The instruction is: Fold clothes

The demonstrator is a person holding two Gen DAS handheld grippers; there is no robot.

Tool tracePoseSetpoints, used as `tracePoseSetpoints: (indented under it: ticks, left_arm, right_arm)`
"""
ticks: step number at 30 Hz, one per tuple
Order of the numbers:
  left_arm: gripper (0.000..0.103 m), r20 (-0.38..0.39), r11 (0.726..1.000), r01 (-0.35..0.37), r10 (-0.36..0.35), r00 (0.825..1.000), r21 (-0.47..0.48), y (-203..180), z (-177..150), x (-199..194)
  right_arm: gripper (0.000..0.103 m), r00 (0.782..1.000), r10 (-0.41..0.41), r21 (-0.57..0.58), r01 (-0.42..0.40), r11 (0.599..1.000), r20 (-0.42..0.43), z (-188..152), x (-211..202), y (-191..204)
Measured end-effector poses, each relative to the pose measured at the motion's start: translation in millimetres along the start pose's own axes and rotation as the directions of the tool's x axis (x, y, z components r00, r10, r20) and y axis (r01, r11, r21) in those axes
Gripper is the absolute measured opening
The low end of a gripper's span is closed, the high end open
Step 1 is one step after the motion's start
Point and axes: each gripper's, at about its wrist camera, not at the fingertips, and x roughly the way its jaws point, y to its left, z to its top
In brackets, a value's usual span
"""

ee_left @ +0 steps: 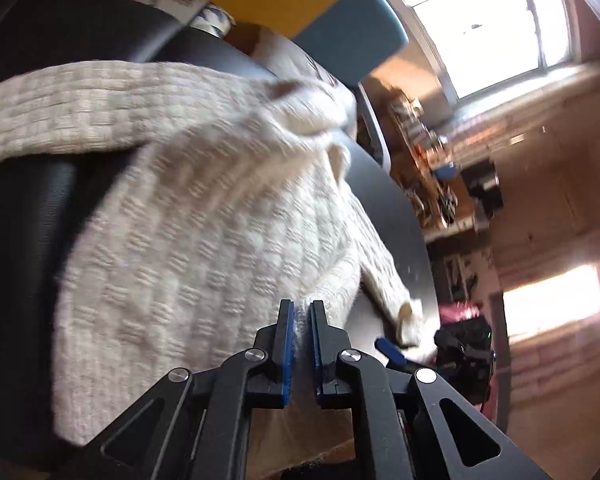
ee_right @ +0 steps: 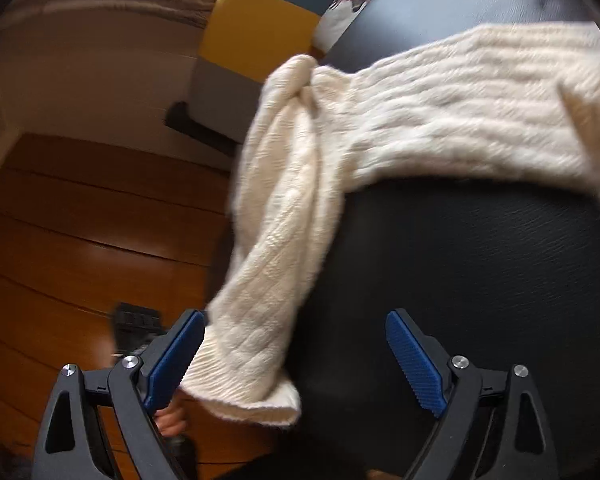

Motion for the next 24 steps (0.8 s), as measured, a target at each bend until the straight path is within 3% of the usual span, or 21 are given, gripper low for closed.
tracePoseSetpoints:
  ticks: [3, 5, 9, 13, 15, 16, 17, 19, 24]
  left_arm:
    - [0.007, 0.067, 0.994, -0.005, 0.013, 0.998, -0.106, 33, 6, -18]
    - [0.007, 0.093, 0.988, -0.005, 0.019, 0.995, -0.155, 48, 3, -21]
    - [0.007, 0.124, 0.968, 0.004, 0.028, 0.992, -0.252, 83, 0, -24]
    - [0.006, 0.129, 0.956, -0.006, 0.046, 0.991, -0.294, 105, -4, -32]
    - [0.006, 0.113, 0.958, -0.021, 0.055, 0.992, -0.288, 108, -4, -28]
    - [0.006, 0.105, 0.959, -0.026, 0.058, 0.993, -0.281, 108, -4, -26]
    - [0.006, 0.099, 0.966, -0.029, 0.056, 0.994, -0.258, 104, -6, -26]
    - [0.006, 0.086, 0.976, -0.034, 0.054, 0.995, -0.213, 96, -10, -26]
    - [0.007, 0.046, 0.997, -0.017, 0.02, 0.999, -0.076, 68, -14, -20]
  right_arm:
    - [0.089, 0.99, 0.133, 0.055, -0.131, 0.99, -0.038, 1, 15, 5]
    - [0.064, 0.98, 0.187, 0.087, -0.181, 0.98, -0.062, 4, 27, 9]
    - [0.06, 0.988, 0.122, 0.102, -0.112, 0.988, -0.091, 15, 60, 17]
    - [0.059, 0.994, -0.024, 0.051, 0.029, 0.998, -0.107, 27, 93, 29]
    - [0.039, 0.987, -0.102, -0.039, 0.097, 0.994, -0.121, 29, 110, 40]
    - [0.013, 0.976, -0.183, -0.115, 0.17, 0.979, -0.12, 28, 117, 50]
    - [0.008, 0.957, -0.272, -0.221, 0.245, 0.944, -0.099, 25, 122, 64]
    - [0.006, 0.91, -0.415, -0.43, 0.369, 0.824, -0.015, 17, 126, 96]
    - [0.006, 0.807, -0.547, -0.699, 0.522, 0.489, 0.22, 1, 106, 156]
